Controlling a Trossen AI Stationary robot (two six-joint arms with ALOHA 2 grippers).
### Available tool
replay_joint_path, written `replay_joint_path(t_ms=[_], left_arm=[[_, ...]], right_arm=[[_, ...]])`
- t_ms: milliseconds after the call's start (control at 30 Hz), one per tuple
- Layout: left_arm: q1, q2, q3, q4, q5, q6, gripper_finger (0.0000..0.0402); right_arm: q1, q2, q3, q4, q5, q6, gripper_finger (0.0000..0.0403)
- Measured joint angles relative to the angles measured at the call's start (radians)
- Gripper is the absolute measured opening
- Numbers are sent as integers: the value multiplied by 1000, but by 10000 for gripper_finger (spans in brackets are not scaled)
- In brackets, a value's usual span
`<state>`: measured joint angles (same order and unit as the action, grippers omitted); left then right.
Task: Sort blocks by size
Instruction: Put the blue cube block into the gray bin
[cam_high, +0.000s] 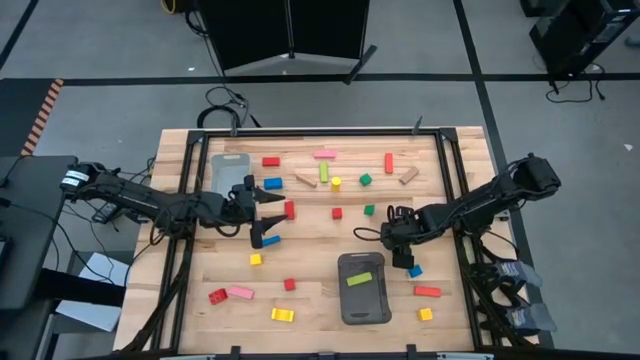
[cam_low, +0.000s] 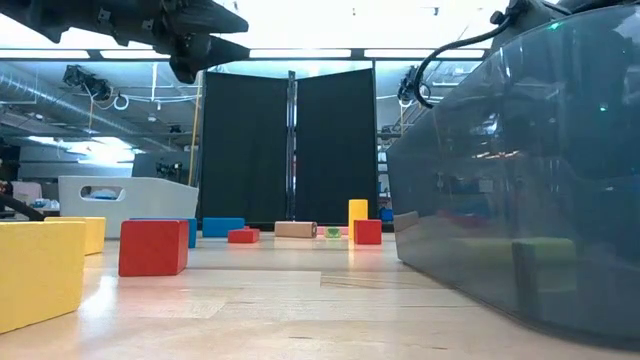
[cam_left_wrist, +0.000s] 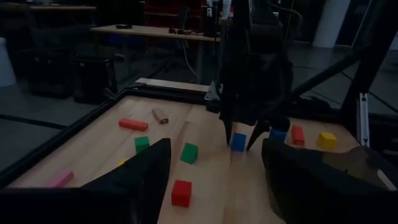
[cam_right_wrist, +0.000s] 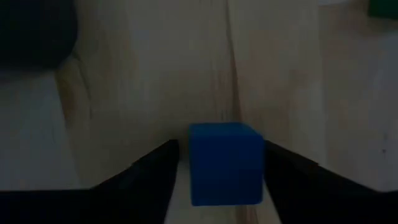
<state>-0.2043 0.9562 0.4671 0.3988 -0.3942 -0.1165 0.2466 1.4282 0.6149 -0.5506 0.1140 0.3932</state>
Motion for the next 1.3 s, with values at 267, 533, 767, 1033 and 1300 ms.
replay_joint_path(t_ms=[267, 533, 767, 1033, 1300], left_arm=[[0, -60, 0, -1, -55, -5, 259], [0, -203, 0, -54, -66, -14, 259], [0, -363, 1, -44, -68, 9, 259], [0, -475, 2, -53, -67, 28, 259], [0, -519, 2, -63, -61, 37, 259]], right_arm=[[-9, -68, 1, -68, 91, -2, 142], [-127, -241, 71, 46, 228, -100, 142], [-272, -3, 175, 566, 195, -288, 142], [-334, 417, 533, 976, 75, -404, 142], [-371, 831, 1033, 1001, -54, -415, 142]])
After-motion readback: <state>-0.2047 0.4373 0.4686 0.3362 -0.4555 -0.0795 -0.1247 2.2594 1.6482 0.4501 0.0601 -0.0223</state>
